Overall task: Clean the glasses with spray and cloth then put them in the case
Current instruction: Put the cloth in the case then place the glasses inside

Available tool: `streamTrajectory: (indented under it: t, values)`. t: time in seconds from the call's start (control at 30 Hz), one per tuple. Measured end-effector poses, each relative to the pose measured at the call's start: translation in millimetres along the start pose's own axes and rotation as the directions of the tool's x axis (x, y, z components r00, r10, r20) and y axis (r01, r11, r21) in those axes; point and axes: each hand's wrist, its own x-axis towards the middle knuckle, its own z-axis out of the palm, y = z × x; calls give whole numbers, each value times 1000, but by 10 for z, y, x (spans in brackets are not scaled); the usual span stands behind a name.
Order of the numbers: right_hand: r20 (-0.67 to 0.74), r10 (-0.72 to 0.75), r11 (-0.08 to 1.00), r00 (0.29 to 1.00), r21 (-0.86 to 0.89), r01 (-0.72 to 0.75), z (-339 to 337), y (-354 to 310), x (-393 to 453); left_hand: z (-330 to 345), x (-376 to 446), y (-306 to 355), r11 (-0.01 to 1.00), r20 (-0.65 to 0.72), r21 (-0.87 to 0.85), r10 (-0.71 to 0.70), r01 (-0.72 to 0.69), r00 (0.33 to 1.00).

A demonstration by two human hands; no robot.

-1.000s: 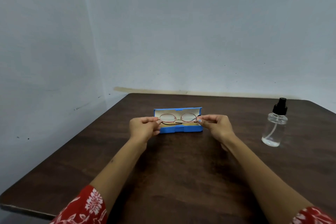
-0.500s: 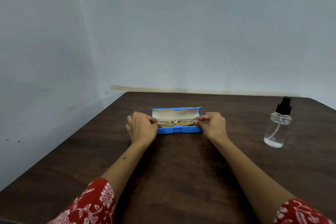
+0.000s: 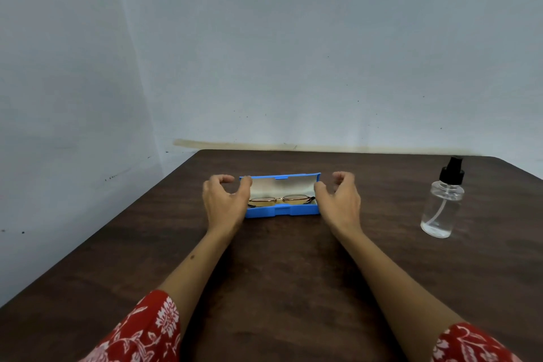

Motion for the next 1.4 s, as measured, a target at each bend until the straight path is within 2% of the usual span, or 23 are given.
streamTrajectory:
  t: [0.13,0.23,0.37,0.53,0.8,1.1,1.4]
  values:
    - [188,29,999,982,25,-35,56,-34,-12,111,32,36,937,190,-251,-198,243,961]
    - [259,53,998,965,2,-56,96,-38,11,207,17,55,905,207,-320,-223,281,953]
    - [193,72,992,979,90,-91,38,-12,29,320,-76,110,893,213,-352,-215,280,953]
    - [67,52,996,996,73,-57,-173,115,82,525,-218,192,905,236,-305,-231,298,944]
    - [-60,75,997,995,28,-73,-568,275,128,871,-466,311,927,239,-251,-220,279,946]
    - [45,57,995,997,-85,-53,-738,366,129,871,-441,168,982,243,-161,-57,98,968]
    - [129,24,983,991,-183,0,-799,355,102,781,-327,58,998,340,-64,13,9,940]
